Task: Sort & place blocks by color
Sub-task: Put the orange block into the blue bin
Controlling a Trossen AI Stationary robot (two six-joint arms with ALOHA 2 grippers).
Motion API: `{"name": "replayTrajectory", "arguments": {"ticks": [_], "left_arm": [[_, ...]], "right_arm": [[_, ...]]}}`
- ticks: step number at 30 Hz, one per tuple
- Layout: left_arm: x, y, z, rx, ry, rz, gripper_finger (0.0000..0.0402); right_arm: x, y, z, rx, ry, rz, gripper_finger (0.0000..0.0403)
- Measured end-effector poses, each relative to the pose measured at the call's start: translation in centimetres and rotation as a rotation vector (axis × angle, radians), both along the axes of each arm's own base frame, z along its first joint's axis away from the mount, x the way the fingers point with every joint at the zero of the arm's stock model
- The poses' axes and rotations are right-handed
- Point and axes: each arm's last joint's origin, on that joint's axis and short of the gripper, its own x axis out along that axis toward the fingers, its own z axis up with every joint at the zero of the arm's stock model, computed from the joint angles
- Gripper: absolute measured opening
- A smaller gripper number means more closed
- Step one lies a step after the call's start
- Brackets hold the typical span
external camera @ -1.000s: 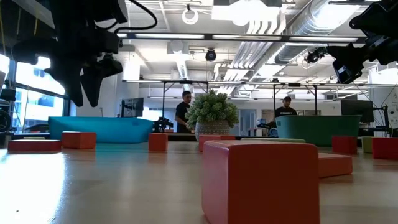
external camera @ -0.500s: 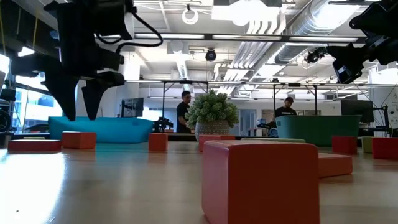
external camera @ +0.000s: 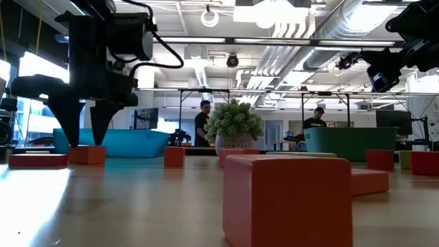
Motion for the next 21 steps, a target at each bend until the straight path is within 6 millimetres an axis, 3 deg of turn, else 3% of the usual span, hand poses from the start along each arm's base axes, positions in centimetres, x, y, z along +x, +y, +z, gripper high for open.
{"name": "replayTrajectory", "arguments": {"ticks": [9, 17, 21], "left_arm": [[0.5, 0.1, -1.9, -0.010, 0.087, 0.000, 0.0191], [0.6, 0.1, -2.4, -0.013, 0.111, 0.002, 0.0109], [0.6, 0.2, -2.3, -0.010, 0.110, 0.068, 0.0104]], "right_arm": [[0.0, 0.0, 0.0, 0.000, 0.000, 0.000, 0.0247], [0.0, 0.0, 0.0, 0.000, 0.000, 0.000, 0.0247], [0.0, 0.0, 0.0, 0.000, 0.000, 0.000, 0.0247]]}}
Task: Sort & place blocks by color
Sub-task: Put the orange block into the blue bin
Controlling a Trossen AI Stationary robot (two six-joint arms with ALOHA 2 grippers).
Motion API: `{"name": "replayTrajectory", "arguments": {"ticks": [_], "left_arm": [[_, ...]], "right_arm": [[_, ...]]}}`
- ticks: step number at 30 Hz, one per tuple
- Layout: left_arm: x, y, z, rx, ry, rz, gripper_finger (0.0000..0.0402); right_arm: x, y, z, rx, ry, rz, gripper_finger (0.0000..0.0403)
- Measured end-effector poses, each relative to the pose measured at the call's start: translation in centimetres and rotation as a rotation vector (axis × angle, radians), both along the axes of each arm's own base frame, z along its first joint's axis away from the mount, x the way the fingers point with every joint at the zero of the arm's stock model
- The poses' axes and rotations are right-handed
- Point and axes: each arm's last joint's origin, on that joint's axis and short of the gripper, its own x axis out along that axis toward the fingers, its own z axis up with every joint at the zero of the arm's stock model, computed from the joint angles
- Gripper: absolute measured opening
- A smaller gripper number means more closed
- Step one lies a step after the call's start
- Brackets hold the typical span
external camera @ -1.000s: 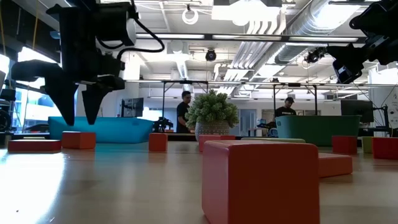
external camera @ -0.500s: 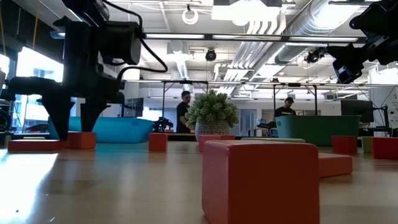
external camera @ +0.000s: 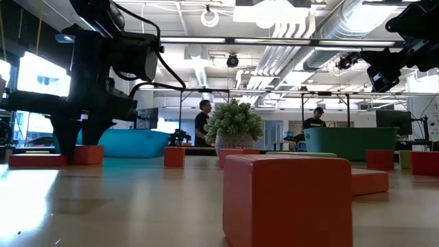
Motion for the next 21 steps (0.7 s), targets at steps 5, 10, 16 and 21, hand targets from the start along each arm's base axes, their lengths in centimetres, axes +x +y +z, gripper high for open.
{"name": "replayTrajectory", "arguments": {"ticks": [5, 10, 16, 21], "left_arm": [[0.6, 0.6, 0.9, 0.010, -0.017, 0.127, 0.0104], [1.7, 1.8, 2.9, 0.077, -0.055, 0.195, 0.0104], [3.0, 3.6, 5.9, 0.209, -0.099, 0.236, 0.0104], [3.7, 5.8, 8.3, 0.261, -0.152, 0.298, 0.0104]], "right_arm": [[0.0, 0.0, 0.0, 0.000, 0.000, 0.000, 0.0247], [0.0, 0.0, 0.0, 0.000, 0.000, 0.000, 0.0247], [0.0, 0.0, 0.0, 0.000, 0.000, 0.000, 0.0247], [0.0, 0.0, 0.0, 0.000, 0.000, 0.000, 0.0247]]}}
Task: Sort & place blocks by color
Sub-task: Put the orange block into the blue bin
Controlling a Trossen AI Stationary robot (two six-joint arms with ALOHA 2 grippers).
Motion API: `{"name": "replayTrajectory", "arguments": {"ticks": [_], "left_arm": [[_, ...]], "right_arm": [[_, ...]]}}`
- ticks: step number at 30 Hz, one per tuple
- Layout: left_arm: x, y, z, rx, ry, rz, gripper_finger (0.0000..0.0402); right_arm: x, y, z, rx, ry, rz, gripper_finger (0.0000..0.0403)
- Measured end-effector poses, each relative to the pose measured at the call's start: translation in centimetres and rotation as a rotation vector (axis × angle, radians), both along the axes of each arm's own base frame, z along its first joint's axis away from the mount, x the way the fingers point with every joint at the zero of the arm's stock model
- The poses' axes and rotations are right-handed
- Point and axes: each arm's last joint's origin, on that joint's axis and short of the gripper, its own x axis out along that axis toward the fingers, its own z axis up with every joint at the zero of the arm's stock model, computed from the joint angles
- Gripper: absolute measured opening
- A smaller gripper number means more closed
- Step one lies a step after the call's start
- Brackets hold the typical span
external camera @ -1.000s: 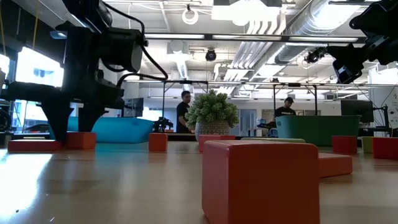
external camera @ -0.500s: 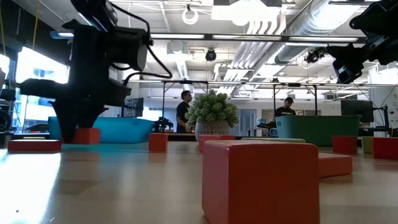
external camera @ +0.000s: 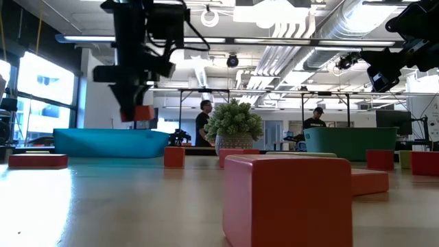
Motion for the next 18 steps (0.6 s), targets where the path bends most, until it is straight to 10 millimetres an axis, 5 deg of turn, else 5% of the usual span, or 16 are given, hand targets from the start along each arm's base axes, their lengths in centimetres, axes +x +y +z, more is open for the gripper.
{"name": "replayTrajectory", "arguments": {"ticks": [8, 18], "left_arm": [[-1.2, 5.7, 2.6, 0.093, -0.029, 0.114, 0.0104], [-6.3, 12.6, 3.1, 0.030, -0.070, 0.351, 0.0110]], "right_arm": [[0.0, 0.0, 0.0, 0.000, 0.000, 0.000, 0.0247], [0.0, 0.0, 0.0, 0.000, 0.000, 0.000, 0.0247]]}}
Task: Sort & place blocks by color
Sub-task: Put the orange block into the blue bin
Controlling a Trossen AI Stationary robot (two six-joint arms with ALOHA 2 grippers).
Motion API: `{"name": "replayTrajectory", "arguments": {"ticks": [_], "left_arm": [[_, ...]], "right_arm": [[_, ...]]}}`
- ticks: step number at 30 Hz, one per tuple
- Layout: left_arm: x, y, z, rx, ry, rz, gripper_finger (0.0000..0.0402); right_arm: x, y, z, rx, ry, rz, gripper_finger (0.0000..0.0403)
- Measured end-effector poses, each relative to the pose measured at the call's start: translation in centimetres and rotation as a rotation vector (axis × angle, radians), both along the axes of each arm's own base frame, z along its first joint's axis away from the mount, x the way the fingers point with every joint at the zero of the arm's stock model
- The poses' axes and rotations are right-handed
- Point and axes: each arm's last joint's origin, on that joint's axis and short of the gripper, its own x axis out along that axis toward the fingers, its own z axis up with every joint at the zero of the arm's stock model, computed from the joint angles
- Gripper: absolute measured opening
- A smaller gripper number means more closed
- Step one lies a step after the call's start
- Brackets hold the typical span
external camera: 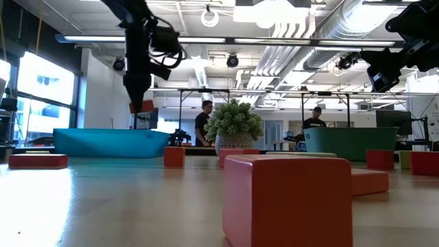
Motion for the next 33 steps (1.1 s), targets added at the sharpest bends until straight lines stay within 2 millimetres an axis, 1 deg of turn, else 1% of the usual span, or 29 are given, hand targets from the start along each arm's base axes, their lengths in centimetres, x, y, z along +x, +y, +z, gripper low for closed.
{"name": "replayTrajectory", "arguments": {"ticks": [4, 7, 11, 14, 20, 23, 30, 33], "left_arm": [[-1.7, 1.5, 0.0, -0.043, -0.059, 0.101, 0.0114], [-2.7, 2.2, -0.1, -0.070, -0.101, 0.162, 0.0114], [-3.4, 2.9, -0.5, -0.113, -0.123, 0.218, 0.0115], [-3.5, 3.3, -1.4, -0.152, -0.089, 0.233, 0.0116], [-3.0, 3.9, -3.6, -0.218, -0.045, 0.264, 0.0116], [-2.9, 4.1, -4.3, -0.249, -0.029, 0.266, 0.0117], [-2.8, 4.2, -5.1, -0.279, -0.003, 0.270, 0.0128], [-2.7, 4.2, -5.4, -0.286, 0.000, 0.304, 0.0138]], "right_arm": [[0.0, 0.0, 0.0, 0.000, 0.000, 0.000, 0.0247], [0.0, 0.0, 0.0, 0.000, 0.000, 0.000, 0.0247], [0.0, 0.0, 0.0, 0.000, 0.000, 0.000, 0.0247], [0.0, 0.0, 0.0, 0.000, 0.000, 0.000, 0.0247], [0.0, 0.0, 0.0, 0.000, 0.000, 0.000, 0.0247], [0.0, 0.0, 0.0, 0.000, 0.000, 0.000, 0.0247], [0.0, 0.0, 0.0, 0.000, 0.000, 0.000, 0.0247], [0.0, 0.0, 0.0, 0.000, 0.000, 0.000, 0.0247]]}}
